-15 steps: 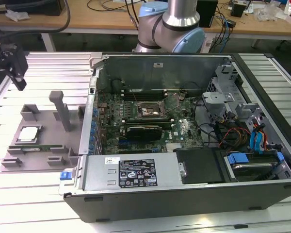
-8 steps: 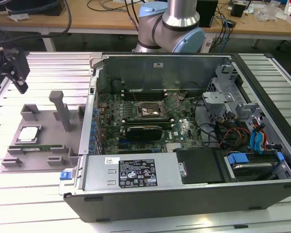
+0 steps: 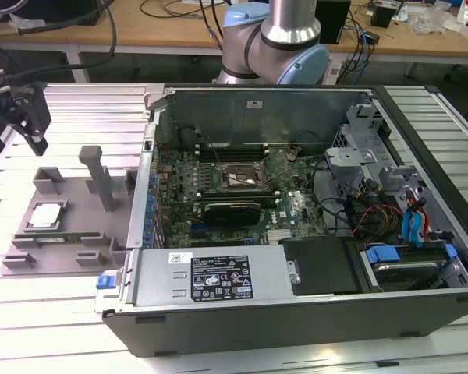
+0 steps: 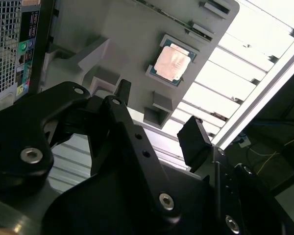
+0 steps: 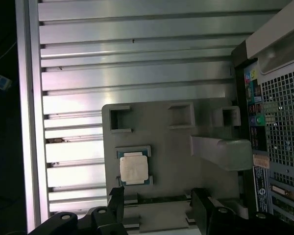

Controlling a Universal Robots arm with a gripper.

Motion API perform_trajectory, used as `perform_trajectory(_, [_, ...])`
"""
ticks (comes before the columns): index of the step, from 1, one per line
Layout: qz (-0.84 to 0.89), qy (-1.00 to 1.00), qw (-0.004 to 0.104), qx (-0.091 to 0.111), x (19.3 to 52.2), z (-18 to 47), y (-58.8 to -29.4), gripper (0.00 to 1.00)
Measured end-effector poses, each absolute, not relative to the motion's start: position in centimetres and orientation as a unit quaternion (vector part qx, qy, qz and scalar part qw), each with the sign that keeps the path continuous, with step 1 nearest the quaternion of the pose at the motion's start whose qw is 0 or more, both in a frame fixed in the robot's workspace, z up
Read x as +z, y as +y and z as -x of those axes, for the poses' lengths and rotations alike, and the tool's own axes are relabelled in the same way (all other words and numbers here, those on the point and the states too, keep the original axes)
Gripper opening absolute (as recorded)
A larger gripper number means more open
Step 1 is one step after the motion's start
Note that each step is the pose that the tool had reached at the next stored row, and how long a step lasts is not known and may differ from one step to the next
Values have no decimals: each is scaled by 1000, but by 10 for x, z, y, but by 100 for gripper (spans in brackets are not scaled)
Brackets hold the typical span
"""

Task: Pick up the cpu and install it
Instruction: 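Pick up the cpu and move it towards the insertion slot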

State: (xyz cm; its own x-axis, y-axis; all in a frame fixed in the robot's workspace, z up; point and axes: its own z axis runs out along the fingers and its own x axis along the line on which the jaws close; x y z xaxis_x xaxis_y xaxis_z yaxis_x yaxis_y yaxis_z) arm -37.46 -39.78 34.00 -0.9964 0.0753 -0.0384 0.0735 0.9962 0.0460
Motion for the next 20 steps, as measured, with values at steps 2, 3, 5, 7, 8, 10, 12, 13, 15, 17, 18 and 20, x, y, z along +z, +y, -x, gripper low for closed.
perform_trajectory(2, [-37, 999, 20, 22, 338, 375, -398, 66])
perform_trajectory(3, [-37, 999, 20, 22, 337, 375, -398, 66])
perform_trajectory(5, [-37, 999, 20, 22, 336, 375, -398, 66])
perform_trajectory(7, [-37, 999, 20, 22, 333, 375, -398, 66])
perform_trajectory(8, [-37, 999, 20, 22, 332, 375, -398, 66])
perform_trajectory(10, [-37, 999, 20, 22, 330, 375, -398, 66])
perform_trajectory(12, [-37, 999, 20, 22, 328, 375, -398, 66])
perform_trajectory(13, [-37, 999, 20, 22, 328, 375, -398, 66])
perform_trajectory(15, [-37, 999, 20, 22, 325, 375, -398, 66])
perform_trajectory(17, [-37, 999, 20, 22, 322, 375, -398, 66])
perform_trajectory(18, [-37, 999, 20, 22, 321, 375, -398, 66])
perform_trajectory(20, [-37, 999, 20, 22, 319, 375, -398, 66])
